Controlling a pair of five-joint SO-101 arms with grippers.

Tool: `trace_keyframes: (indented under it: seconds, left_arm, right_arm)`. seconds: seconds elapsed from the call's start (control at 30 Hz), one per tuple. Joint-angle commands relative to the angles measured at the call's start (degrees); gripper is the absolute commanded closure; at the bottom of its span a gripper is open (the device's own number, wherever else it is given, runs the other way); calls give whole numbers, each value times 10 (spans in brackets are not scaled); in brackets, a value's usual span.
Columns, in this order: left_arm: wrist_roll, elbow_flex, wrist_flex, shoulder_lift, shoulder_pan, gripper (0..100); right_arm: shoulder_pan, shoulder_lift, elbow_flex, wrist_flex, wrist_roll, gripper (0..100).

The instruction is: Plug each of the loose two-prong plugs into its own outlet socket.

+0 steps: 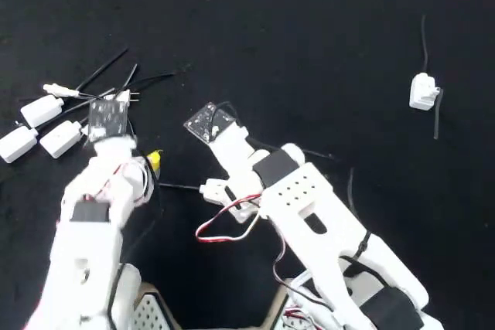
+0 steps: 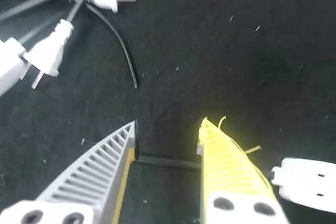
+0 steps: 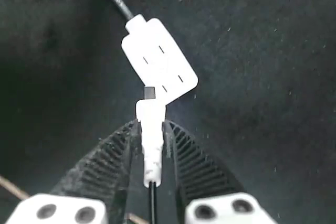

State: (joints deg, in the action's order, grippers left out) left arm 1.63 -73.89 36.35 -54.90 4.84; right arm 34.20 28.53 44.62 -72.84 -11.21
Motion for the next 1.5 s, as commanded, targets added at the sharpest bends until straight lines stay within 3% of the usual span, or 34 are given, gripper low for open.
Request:
trace_keyframes:
  seconds: [0.0, 0.27, 0.5, 0.67, 0.87, 1.07, 1.3, 1.47]
  left_arm:
    - [4, 97, -11, 157, 8, 802]
    - [4, 170, -11, 312, 5, 802]
    - [9, 167, -7, 322, 5, 802]
    - [45, 182, 39, 322, -3, 802]
    - [94, 181, 82, 322, -58, 802]
    - [129, 183, 121, 316, -61, 802]
    - [126, 214, 185, 315, -54, 802]
    - [95, 254, 184, 315, 38, 802]
  right_arm:
    - [22, -3, -23, -25, -31, 988]
    - [42, -7, 29, 4, -58, 988]
    - [-9, -7, 66, 62, -65, 988]
    - [-58, -7, 65, 102, -65, 988]
    - [-68, -7, 64, 133, -65, 988]
    - [-69, -5, 58, 135, -62, 988]
    - [-69, -7, -31, 33, -61, 988]
    - [-69, -15, -153, -74, -47, 988]
